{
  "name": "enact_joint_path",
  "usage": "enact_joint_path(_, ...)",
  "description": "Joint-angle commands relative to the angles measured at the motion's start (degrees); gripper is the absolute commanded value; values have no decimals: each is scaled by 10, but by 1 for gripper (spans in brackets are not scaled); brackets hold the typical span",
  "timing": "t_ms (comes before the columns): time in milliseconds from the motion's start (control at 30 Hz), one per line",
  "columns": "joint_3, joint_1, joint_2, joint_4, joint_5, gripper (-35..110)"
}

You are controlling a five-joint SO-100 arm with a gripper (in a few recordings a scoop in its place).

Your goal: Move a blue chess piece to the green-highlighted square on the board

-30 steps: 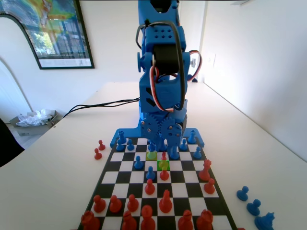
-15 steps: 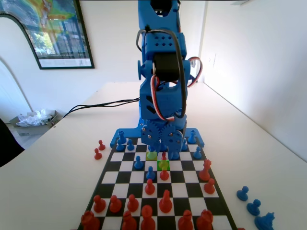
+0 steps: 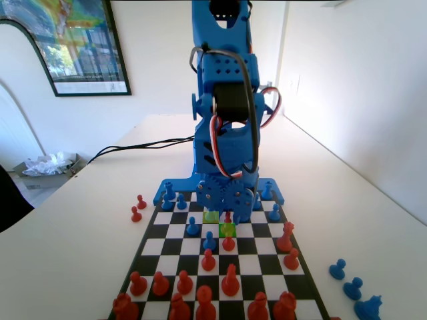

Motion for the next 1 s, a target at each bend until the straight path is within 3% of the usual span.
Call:
enact_joint_path(0,-36,-3,18,-2,-9,4)
enact_joint_path(400,-47,0,26,7,-17,1)
enact_joint_path(800,-55,8,160,113,-15,1)
enact_joint_path(967,-59,58,221,156,-13,1)
